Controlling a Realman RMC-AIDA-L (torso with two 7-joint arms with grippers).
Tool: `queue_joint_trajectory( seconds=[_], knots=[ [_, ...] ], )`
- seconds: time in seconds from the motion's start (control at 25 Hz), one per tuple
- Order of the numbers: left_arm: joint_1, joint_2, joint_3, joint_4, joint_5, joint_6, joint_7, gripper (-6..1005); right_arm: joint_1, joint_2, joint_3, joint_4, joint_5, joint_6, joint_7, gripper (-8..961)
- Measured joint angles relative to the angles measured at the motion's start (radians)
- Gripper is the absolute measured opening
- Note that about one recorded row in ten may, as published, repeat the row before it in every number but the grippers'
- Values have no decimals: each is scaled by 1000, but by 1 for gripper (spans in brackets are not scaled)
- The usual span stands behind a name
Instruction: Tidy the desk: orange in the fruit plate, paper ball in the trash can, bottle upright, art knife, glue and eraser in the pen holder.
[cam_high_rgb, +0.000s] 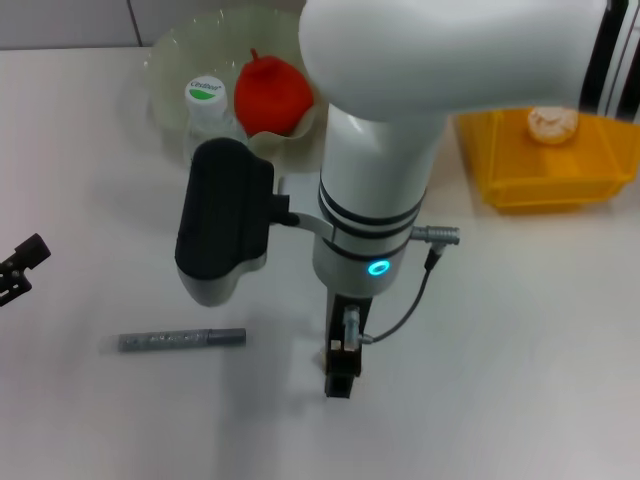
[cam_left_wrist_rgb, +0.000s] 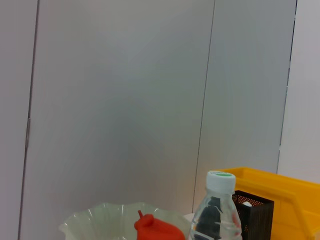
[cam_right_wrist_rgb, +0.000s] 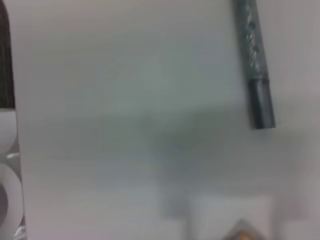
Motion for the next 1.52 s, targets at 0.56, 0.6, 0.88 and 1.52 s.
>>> queue_joint_trajectory(
  seconds=[0.56,0.6,0.88,1.52],
  knots=[
    [-8,-17,-7,0,24,2,23,835,-20,0,-54,-3,5,27,22,625],
    [-8,-19,-7,0,24,2,27,835,-21,0,-54,0,5,30,22,621],
    [-11,-21,-7,-18,25,4,41,835,-21,0,-55,17,1,53,22,523],
    [-15,-20,-4,-25,24,-1,53,835,-112,0,171,-158,-211,-110,24,249]
  ],
)
